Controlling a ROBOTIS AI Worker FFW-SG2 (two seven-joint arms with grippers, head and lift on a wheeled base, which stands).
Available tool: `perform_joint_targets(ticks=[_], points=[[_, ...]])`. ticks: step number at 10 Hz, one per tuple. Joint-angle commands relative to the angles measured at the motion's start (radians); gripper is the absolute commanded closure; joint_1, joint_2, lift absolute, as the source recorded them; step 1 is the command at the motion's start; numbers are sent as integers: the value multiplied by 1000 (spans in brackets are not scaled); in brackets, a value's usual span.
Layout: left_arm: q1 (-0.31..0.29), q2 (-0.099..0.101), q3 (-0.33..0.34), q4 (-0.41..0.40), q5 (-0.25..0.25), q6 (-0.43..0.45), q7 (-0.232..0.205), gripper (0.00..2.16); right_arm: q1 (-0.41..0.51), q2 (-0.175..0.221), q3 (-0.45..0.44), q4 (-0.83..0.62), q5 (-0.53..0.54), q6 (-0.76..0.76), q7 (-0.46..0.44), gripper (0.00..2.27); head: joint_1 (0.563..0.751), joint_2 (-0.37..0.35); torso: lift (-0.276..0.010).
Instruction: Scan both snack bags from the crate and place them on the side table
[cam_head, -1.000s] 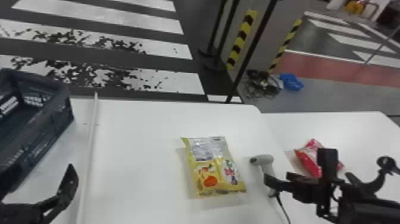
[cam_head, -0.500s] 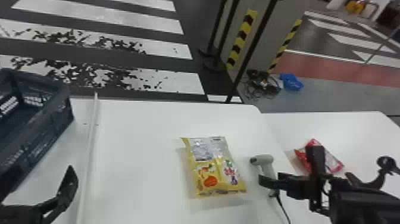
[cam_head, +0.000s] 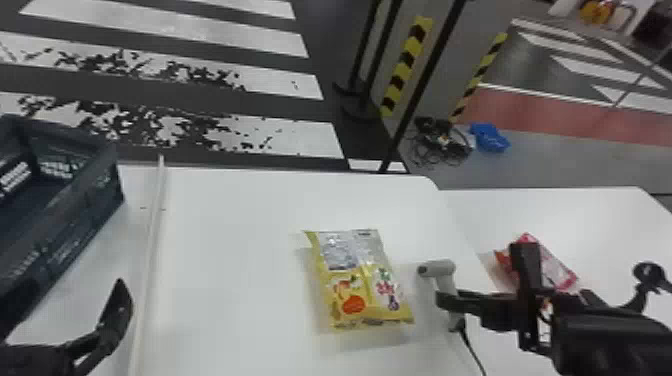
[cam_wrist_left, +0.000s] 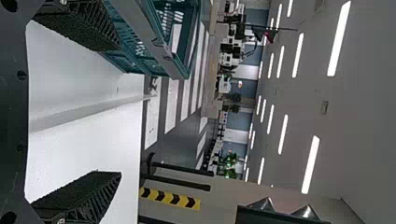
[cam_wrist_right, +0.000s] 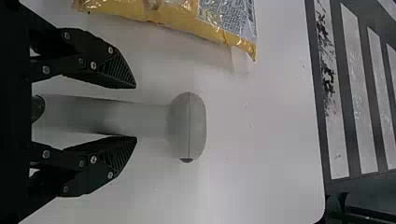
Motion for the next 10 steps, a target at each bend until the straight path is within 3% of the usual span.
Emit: perform_joint_targets(ticks=[1,2,4,10], points=[[0,0,0,2,1,-1,0,33,-8,-3,1,13,6,-3,3,1821,695,-350,-95],[0,0,0,4,1,-1,0,33,-10,-3,1,13,6,-3,0,2044,695,-350,-95],[0,0,0,7,1,-11,0,33,-10,-1,-4,12,16,-9,-17,2246,695,-350,-95],[6,-5,2,-1,-1,-14,0,33,-10,25,-25,-163,1,99,-31,2250,695,-350,-95]])
